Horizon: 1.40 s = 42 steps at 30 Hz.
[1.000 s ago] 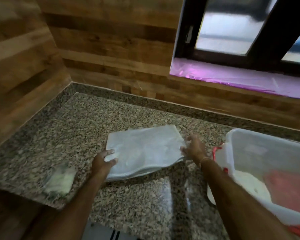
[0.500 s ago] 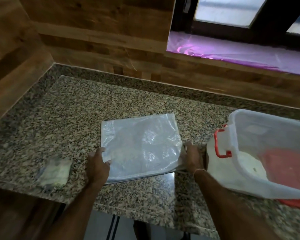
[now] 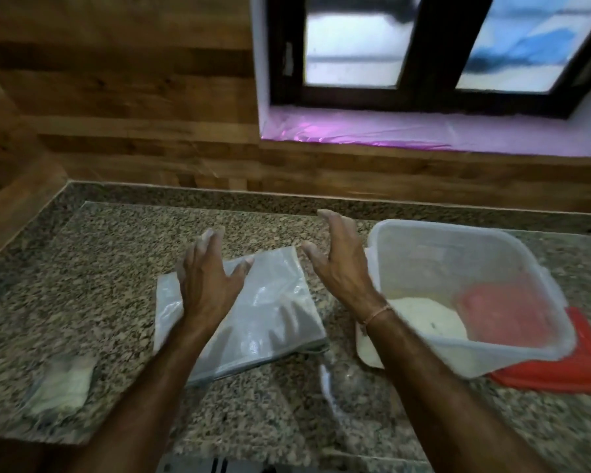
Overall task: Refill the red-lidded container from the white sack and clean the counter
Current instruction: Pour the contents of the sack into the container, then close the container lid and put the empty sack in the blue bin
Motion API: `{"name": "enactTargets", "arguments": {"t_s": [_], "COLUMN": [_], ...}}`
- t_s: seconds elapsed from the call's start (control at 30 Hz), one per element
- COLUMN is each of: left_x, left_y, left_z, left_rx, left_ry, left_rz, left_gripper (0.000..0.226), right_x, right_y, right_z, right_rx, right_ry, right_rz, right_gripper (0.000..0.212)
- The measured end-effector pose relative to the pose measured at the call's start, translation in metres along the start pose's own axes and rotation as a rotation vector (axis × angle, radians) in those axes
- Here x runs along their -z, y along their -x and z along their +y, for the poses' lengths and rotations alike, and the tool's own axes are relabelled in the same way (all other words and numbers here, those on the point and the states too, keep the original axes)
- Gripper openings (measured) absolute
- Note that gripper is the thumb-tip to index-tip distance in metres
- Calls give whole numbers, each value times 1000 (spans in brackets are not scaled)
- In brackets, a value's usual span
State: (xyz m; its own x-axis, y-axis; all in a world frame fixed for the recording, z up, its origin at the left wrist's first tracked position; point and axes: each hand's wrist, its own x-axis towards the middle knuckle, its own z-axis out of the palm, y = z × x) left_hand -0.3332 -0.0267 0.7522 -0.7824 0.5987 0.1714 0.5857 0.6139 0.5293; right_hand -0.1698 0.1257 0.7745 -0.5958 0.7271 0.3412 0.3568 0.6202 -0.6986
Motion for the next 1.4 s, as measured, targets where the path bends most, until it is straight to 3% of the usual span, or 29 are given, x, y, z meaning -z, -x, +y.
{"name": "enactTargets", "arguments": {"t_s": [0.13, 0.3, 0.47, 0.6, 0.77, 0.9, 1.03, 1.17, 1.27, 1.4], "left_x": [-8, -51, -114, -172, -226, -236, -236, -239, -242, -242], "left_y": [16, 55, 96, 129, 155, 157, 157, 154, 151, 152], "left_z": [88, 226, 347, 414, 438, 435, 435, 434, 434, 434], "left_rx": [-133, -251, -365, -436, -486, -496, -495, -462, -456, -466], "left_ry": [-3, 27, 77, 73, -74, -207, -249, -250, -250, -270], "left_rz": [20, 31, -50, -153, -291, -283, -287, -299, -294, -285], "left_gripper": [78, 80, 82, 88, 99, 104, 108, 113, 110, 107], "right_x": [88, 212, 309, 349, 348, 328, 314, 314, 317, 328], "right_y": [0, 20, 47, 81, 128, 162, 169, 164, 165, 173], "right_z": [32, 116, 216, 301, 387, 432, 449, 462, 469, 459], "right_rx": [86, 38, -110, -321, -645, -839, -869, -993, -1121, -1091], "right_ry": [31, 145, 202, 311, 310, 201, 215, 130, -237, -665], "right_rz": [138, 242, 311, 243, 26, -85, -29, 98, 219, 256], "right_gripper": [56, 59, 63, 56, 55, 63, 77, 77, 62, 51]}}
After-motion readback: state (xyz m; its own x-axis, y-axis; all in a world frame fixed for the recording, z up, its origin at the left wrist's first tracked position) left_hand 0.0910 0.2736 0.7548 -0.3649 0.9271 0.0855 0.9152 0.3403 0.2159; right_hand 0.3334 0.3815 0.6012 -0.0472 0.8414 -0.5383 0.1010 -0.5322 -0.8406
